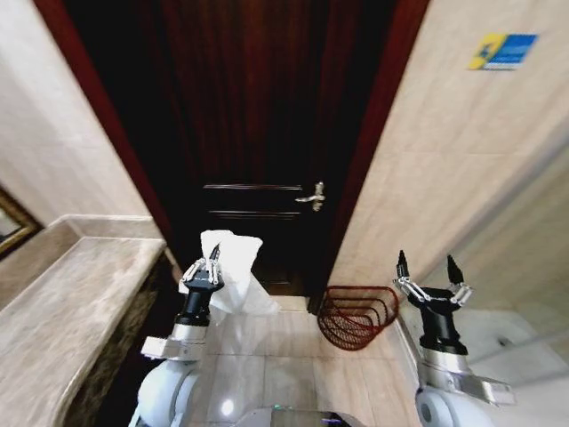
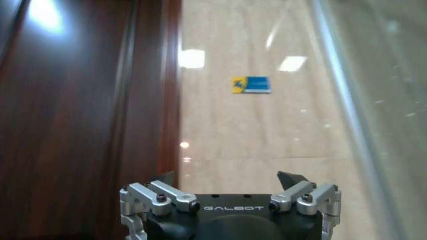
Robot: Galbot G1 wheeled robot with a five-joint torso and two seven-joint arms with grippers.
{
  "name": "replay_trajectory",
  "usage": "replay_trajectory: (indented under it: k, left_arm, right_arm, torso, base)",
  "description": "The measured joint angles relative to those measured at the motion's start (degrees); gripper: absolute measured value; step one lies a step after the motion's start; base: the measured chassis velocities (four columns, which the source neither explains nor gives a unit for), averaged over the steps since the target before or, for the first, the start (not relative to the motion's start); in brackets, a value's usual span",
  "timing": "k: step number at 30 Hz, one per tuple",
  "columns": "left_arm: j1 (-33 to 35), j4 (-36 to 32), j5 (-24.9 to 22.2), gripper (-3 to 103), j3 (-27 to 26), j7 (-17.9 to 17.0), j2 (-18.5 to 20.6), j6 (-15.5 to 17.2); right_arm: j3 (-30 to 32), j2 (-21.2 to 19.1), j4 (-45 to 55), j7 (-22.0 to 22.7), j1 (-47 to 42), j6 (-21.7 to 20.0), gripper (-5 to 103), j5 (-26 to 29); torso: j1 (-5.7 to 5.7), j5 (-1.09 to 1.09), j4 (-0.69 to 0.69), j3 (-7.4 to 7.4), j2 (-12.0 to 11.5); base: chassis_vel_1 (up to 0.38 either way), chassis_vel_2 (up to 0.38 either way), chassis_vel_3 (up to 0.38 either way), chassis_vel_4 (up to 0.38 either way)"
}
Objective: Discard the used towel into the hamper.
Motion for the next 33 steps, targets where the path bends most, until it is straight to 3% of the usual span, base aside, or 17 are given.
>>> replay_trajectory:
  k: [25, 33]
  left_arm:
    - [-1.91, 4.74, -1.66, 6, 1.39, 0.58, 2.6, 0.43]
    - [-0.55, 8.19, -0.43, 6, 1.59, 1.6, 2.57, -0.41]
  right_arm:
    - [-2.36, 1.87, 0.93, -0.66, 0.51, -0.65, 100, -2.96]
    - [-2.83, 2.51, 0.37, 1.17, 1.55, 2.15, 100, -4.54]
  torso:
    - [0.0, 0.0, 0.0, 0.0, 0.01]
    - [0.0, -0.01, 0.0, 0.0, 0.0]
  base:
    - [-0.117, -0.121, -0.123, -0.126]
    - [-0.128, -0.139, -0.126, -0.132]
